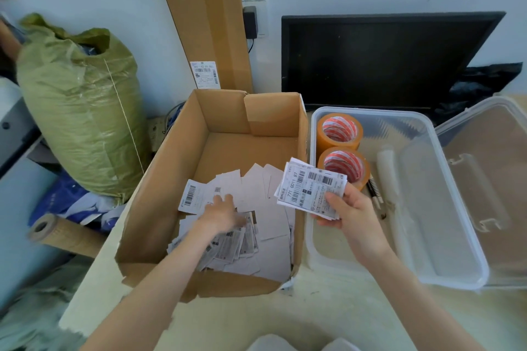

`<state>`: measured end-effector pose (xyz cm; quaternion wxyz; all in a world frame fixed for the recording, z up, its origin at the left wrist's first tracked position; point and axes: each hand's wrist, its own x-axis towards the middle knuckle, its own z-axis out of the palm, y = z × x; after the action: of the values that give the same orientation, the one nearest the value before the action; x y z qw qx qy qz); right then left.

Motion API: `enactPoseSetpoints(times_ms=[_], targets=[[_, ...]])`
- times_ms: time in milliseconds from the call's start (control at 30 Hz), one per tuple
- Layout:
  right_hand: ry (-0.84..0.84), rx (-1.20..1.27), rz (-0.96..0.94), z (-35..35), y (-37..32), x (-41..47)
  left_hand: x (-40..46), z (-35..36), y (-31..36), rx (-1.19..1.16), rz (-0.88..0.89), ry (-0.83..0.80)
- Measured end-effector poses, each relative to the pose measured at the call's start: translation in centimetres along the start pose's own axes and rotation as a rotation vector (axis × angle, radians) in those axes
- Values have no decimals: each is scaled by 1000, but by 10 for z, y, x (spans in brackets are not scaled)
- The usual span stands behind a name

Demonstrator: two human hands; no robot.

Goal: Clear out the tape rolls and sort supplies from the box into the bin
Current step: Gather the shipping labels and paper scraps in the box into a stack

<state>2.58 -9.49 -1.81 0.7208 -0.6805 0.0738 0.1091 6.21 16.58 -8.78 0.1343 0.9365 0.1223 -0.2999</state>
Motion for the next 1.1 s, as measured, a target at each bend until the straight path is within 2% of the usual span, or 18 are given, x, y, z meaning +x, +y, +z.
enactPoseSetpoints(times_ms=[100, 233, 333, 533, 700, 800, 900, 1033, 1100], targets=[[16, 5, 3, 0, 3, 0, 8, 25, 2, 203, 48, -110], [23, -7, -3, 2, 2, -1, 13, 37, 0, 352, 260, -31], [26, -7, -17, 3, 1, -2, 20, 30, -15, 326, 382, -23], [20, 12, -29, 3, 0, -4, 27, 27, -47, 259, 442, -50], [29, 41, -42, 4, -2, -4, 21, 25, -51, 294, 384, -78], [28, 38, -45, 4, -2, -5, 18, 18, -47, 231, 371, -97], [22, 28, -43, 4, -2, -6, 14, 6, -41, 119, 404, -48], [67, 5, -75, 4, 0, -6, -1, -20, -22, -376, 453, 69], [104, -15, -97, 4, 2, -4, -11, -38, -8, -488, 483, 172]])
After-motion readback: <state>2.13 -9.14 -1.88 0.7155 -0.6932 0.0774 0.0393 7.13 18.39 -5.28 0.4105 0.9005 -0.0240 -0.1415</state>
